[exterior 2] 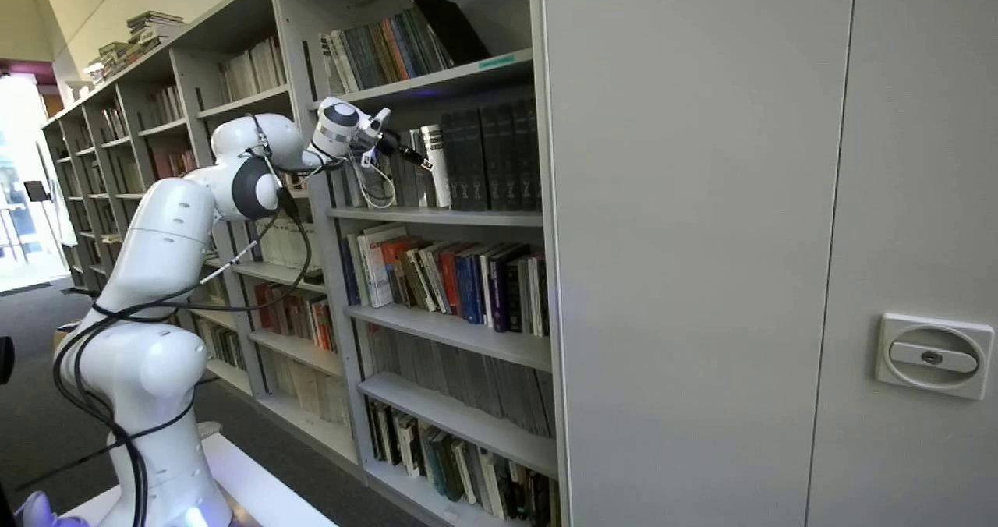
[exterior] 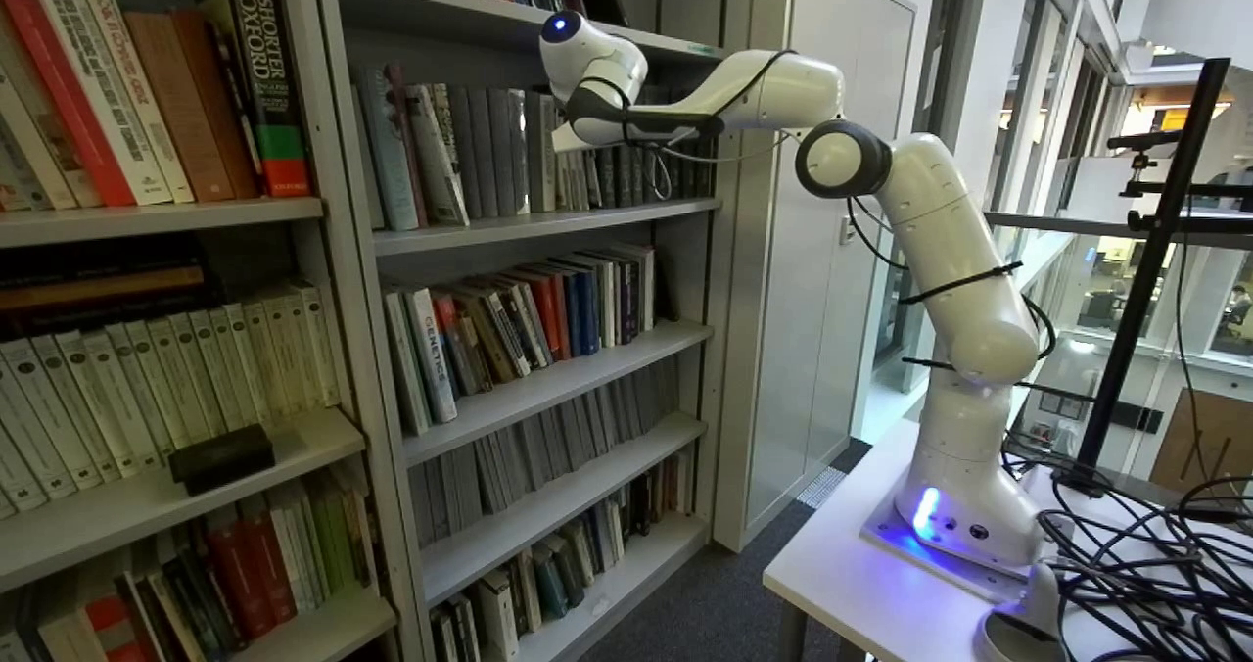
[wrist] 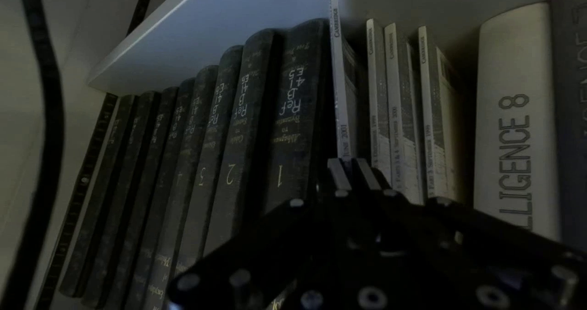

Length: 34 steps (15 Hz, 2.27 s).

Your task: Pull out one of the books from the shelve and move it to the right on the same shelve

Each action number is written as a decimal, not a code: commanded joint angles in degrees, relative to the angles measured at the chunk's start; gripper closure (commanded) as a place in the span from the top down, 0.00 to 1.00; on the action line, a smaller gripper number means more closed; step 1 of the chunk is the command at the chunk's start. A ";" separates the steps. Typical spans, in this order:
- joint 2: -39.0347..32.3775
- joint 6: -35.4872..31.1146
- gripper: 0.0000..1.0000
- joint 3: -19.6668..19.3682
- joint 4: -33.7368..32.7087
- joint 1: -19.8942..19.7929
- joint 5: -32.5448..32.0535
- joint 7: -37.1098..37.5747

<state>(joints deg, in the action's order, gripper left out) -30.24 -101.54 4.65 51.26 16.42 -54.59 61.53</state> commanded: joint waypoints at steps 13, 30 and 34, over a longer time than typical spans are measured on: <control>-4.23 10.59 0.71 -0.37 -10.71 -0.42 3.02 -1.80; 0.43 38.13 1.00 3.19 -15.31 -4.89 31.93 -4.50; -0.08 32.39 1.00 4.81 -16.34 -7.63 42.52 -3.27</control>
<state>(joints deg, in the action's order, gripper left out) -30.00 -66.65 7.16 36.99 11.73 -18.45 58.65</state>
